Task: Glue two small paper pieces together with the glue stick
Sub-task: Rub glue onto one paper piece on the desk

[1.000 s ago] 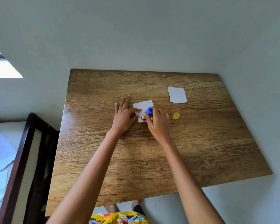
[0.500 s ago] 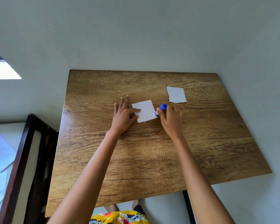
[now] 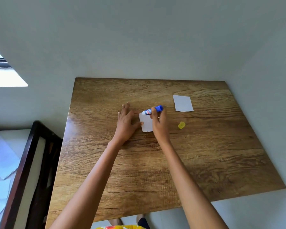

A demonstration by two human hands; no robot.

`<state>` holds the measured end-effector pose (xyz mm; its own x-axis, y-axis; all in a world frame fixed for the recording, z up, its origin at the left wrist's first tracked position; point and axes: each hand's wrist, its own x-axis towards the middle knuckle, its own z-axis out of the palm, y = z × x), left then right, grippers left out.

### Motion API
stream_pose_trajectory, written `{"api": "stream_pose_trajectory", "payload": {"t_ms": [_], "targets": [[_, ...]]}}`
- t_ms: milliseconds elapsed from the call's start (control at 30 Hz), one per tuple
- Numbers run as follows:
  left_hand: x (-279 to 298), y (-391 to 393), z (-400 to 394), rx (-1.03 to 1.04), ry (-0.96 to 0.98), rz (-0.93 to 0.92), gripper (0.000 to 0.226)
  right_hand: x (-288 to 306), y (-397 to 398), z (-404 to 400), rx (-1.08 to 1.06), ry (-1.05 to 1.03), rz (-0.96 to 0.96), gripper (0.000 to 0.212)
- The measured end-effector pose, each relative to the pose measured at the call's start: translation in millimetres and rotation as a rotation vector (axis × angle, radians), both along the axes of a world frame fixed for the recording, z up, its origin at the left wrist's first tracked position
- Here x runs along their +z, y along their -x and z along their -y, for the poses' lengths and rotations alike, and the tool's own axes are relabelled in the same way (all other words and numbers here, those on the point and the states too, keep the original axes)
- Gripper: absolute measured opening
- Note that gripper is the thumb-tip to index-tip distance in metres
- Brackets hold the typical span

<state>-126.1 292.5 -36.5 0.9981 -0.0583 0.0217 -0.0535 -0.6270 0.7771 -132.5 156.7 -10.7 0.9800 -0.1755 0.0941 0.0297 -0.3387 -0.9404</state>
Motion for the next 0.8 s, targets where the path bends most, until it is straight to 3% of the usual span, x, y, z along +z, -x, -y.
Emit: {"api": "stream_pose_trajectory", "payload": {"t_ms": [300, 800], "targets": [[-9.5, -0.6, -9.8, -0.043, -0.288, -0.004, 0.063, -11.1, -16.5, -5.4, 0.067, 0.354, 0.051, 0.025], [-8.4, -2.9, -6.0, 0.012, -0.234, -0.029, 0.06, -11.4, -21.0, -1.5, 0.163, 0.568, 0.139, 0.027]]}}
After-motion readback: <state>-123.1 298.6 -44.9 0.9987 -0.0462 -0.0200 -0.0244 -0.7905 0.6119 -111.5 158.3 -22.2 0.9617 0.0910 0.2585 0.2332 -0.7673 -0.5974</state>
